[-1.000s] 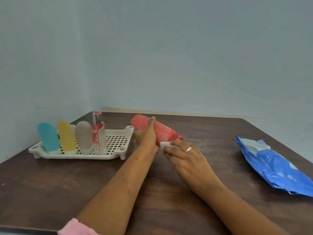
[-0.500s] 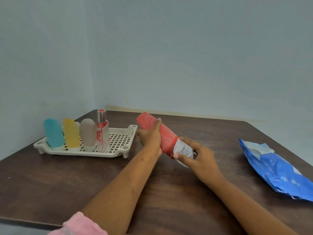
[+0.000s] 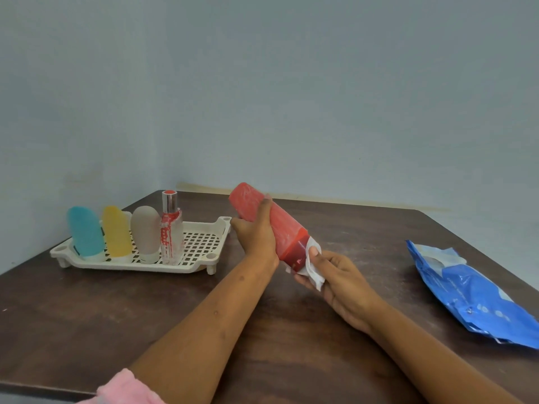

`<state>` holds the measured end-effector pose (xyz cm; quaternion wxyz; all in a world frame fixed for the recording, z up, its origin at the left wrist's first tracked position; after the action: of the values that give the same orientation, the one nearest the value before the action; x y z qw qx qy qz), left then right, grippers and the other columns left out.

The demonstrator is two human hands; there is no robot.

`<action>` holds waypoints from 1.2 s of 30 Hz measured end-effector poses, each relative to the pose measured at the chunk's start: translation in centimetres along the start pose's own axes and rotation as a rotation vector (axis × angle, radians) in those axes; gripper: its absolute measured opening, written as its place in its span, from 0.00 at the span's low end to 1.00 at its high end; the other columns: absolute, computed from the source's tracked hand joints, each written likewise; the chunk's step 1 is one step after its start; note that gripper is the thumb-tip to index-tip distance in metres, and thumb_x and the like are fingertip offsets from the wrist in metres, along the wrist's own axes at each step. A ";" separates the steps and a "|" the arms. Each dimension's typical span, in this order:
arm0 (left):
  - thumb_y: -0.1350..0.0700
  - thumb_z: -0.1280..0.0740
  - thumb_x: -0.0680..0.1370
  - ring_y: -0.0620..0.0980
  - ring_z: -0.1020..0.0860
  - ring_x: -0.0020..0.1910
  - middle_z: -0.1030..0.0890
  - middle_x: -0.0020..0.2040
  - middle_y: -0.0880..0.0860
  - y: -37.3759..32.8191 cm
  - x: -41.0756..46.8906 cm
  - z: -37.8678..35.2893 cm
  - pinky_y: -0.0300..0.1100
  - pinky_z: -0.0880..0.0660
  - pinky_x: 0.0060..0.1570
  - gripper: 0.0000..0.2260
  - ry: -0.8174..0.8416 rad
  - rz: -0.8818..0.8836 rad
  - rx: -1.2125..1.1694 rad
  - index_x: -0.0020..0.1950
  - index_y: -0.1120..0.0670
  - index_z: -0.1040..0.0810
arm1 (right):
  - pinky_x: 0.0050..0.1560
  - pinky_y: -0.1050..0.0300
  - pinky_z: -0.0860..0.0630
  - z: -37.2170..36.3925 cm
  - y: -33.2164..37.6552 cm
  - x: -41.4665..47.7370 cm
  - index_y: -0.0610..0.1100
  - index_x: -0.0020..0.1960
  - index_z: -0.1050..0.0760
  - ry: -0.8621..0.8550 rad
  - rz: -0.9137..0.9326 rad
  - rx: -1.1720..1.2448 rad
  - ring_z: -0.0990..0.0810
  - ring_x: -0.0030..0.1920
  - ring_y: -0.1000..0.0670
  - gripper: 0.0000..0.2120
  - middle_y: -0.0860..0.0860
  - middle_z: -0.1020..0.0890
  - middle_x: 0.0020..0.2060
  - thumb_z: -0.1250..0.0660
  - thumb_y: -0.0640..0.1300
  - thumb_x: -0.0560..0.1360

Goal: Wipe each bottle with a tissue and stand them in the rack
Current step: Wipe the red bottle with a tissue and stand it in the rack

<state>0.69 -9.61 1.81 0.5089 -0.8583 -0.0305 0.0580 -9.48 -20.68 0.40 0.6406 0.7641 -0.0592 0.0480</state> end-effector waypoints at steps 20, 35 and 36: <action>0.48 0.27 0.74 0.52 0.20 0.51 0.22 0.56 0.55 -0.5 -0.4 -0.2 0.51 0.21 0.53 0.26 0.052 -0.062 -0.129 0.65 0.55 0.34 | 0.43 0.54 0.21 -0.3 -0.6 -0.2 0.41 0.61 0.33 -0.036 -0.082 0.070 0.27 0.33 0.54 0.21 0.44 0.25 0.40 0.38 0.53 0.74; 0.55 0.27 0.74 0.41 0.22 0.46 0.25 0.51 0.45 -2.4 -1.0 -1.5 0.30 0.25 0.35 0.21 0.315 -0.493 0.289 0.61 0.49 0.36 | 0.44 0.60 0.22 3.2 -0.3 0.4 0.45 0.55 0.28 -0.335 0.120 -0.193 0.21 0.51 0.50 0.10 0.48 0.23 0.53 0.41 0.49 0.79; 0.56 0.27 0.74 0.41 0.22 0.45 0.25 0.50 0.43 -2.4 -1.1 -1.7 0.28 0.26 0.34 0.22 0.331 -0.510 0.308 0.60 0.48 0.36 | 0.45 0.59 0.22 3.3 -0.3 0.4 0.45 0.55 0.28 -0.342 0.119 -0.191 0.21 0.52 0.49 0.10 0.48 0.23 0.54 0.42 0.49 0.80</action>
<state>-0.15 -10.04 4.76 0.6289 -0.7337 -0.1521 -0.2073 -9.02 -23.85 -0.44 0.6868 0.6920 -0.2164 -0.0507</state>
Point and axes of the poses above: each hand's wrist, its own x-axis towards the middle knuckle, its own z-axis out of the back of the hand, y = z × x, the point moved 7 cm from there along x, towards the middle knuckle
